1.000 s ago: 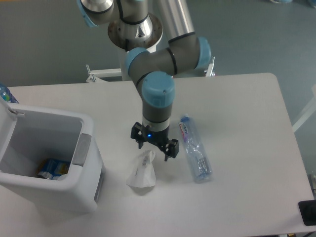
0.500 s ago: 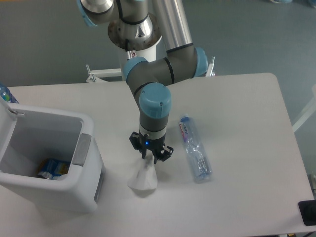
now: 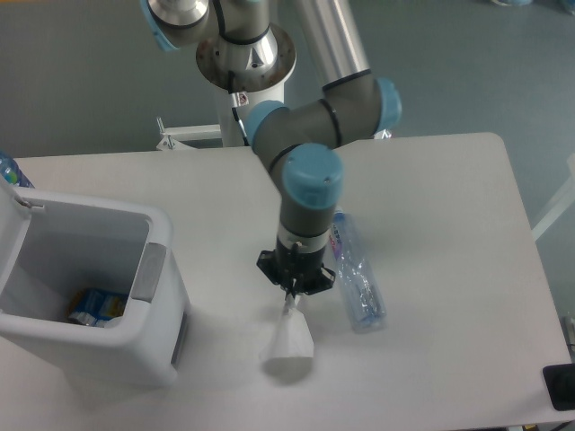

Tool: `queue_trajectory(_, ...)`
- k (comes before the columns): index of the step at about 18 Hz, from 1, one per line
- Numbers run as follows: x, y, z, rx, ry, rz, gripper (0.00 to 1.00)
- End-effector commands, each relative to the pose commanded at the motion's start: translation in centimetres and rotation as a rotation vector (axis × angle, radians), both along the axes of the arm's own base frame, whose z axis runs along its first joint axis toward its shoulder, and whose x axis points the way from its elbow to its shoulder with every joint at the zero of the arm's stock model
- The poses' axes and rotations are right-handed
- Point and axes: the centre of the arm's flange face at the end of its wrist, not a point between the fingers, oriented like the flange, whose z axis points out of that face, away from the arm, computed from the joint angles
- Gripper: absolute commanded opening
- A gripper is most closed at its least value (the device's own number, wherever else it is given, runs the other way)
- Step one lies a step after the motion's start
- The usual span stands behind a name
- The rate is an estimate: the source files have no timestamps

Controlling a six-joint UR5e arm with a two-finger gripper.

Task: Place the trash in the trash can
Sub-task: 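Lift the tissue and carry it over the white bin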

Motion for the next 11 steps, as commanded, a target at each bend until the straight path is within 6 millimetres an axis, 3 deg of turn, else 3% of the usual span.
queue_trajectory(4,-1.6,0.9,5.5,0.082,0.058,0.029,0.0)
queue_trajectory(7,-0.1,0.3,12.0,0.224,0.058,0.027,0.0)
queue_trajectory(11,3.7,-0.2,18.0,0.349,0.043,0.003,0.0)
